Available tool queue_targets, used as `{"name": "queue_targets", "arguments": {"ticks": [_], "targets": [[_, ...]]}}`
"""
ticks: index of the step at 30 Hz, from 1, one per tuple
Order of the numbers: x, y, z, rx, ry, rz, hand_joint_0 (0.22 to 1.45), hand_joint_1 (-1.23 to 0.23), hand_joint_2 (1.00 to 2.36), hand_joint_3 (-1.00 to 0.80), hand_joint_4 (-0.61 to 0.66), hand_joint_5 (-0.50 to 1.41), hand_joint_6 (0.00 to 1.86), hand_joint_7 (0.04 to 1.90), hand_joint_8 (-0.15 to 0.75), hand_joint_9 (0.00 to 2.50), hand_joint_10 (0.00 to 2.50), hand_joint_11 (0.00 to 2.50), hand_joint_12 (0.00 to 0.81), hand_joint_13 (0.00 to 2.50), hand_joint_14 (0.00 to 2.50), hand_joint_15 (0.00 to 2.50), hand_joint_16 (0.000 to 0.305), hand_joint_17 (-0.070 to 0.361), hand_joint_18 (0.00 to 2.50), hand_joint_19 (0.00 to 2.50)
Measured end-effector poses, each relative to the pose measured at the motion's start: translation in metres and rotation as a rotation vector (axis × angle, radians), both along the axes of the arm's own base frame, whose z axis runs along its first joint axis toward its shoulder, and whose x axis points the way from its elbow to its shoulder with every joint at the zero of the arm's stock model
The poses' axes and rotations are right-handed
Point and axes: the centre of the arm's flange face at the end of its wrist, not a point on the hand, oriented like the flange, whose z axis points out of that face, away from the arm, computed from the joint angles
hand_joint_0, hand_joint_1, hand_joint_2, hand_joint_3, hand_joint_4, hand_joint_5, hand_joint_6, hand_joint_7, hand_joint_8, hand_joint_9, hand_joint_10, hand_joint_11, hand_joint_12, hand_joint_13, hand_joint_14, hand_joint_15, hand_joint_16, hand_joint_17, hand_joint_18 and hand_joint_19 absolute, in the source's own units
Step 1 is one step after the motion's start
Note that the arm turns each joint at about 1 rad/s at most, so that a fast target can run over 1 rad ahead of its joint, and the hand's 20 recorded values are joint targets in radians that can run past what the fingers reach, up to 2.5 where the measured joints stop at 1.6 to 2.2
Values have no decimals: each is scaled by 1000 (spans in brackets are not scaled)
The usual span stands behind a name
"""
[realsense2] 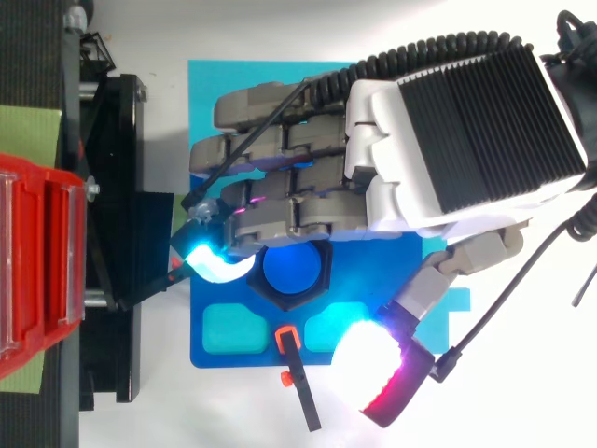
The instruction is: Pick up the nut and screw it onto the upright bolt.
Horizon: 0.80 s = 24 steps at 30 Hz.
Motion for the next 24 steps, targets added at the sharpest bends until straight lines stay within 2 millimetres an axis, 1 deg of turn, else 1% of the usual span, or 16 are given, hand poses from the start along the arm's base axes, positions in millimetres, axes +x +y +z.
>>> {"name": "queue_targets", "arguments": {"ticks": [20, 24], "targets": [[0, -1, -6, 6, -23, 0, 435, -284, 1000, -500, 215, -168, 502, 691, 335, 727, 0, 6, 445, 370, 0, 0, 62, 140, 303, 66], [1, -1, -14, 8, -15, 0, 436, -288, 1000, -500, 219, -167, 502, 698, 332, 730, 0, 1, 445, 370, 0, 0, 62, 140, 302, 72]]}}
